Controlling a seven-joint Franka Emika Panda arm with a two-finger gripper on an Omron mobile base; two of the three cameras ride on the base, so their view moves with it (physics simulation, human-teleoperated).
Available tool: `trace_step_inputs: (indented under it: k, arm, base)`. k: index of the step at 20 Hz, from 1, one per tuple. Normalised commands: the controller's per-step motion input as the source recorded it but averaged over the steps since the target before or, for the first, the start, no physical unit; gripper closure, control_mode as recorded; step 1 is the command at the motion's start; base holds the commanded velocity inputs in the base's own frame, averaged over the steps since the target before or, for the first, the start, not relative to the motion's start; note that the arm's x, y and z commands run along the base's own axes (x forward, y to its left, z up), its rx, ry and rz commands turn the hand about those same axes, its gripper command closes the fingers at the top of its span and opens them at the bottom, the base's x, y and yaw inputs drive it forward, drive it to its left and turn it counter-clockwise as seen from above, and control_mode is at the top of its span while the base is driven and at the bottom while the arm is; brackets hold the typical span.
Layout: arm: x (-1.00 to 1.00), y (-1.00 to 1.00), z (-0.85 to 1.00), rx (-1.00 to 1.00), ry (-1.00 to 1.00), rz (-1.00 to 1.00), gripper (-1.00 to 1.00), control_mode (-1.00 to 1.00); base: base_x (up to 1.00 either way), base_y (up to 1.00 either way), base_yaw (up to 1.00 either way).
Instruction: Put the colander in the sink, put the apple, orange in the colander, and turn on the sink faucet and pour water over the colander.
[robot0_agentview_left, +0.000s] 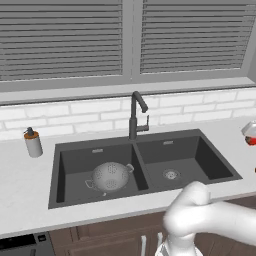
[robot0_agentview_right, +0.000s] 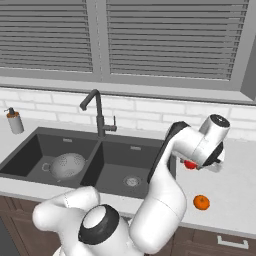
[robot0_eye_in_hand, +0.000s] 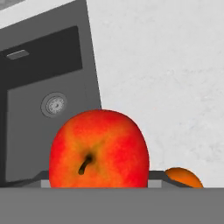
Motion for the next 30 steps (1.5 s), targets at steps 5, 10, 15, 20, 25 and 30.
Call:
trace_step_inputs:
  k: [5, 10, 15, 20, 25, 30]
  arm:
    - [-0.38, 1.00, 0.80, -0.05, 0.00, 0.03, 1.00, -1.00]
    - [-0.50, 1.00, 0.67, -0.10, 0.00, 0.03, 1.00, -1.00]
    - [-0.56, 1.00, 0.35, -0.15, 0.00, 0.04, 1.00, -1.00]
    - [-0.50, 1.00, 0.02, -0.15, -0.01, 0.05, 1.00, -1.00]
    - [-0.26, 1.00, 0.08, -0.06, -0.01, 0.04, 1.00, -1.00]
    - [-0.06, 1.00, 0.11, -0.02, 0.00, 0.03, 1.00, -1.00]
  base:
    - [0.00, 0.00, 0.00]
    - [0.00, 0.00, 0.00]
    - [0.00, 0.00, 0.00]
    - [0.00, 0.00, 0.00]
    - [0.00, 0.00, 0.00]
    - [0.00, 0.00, 0.00]
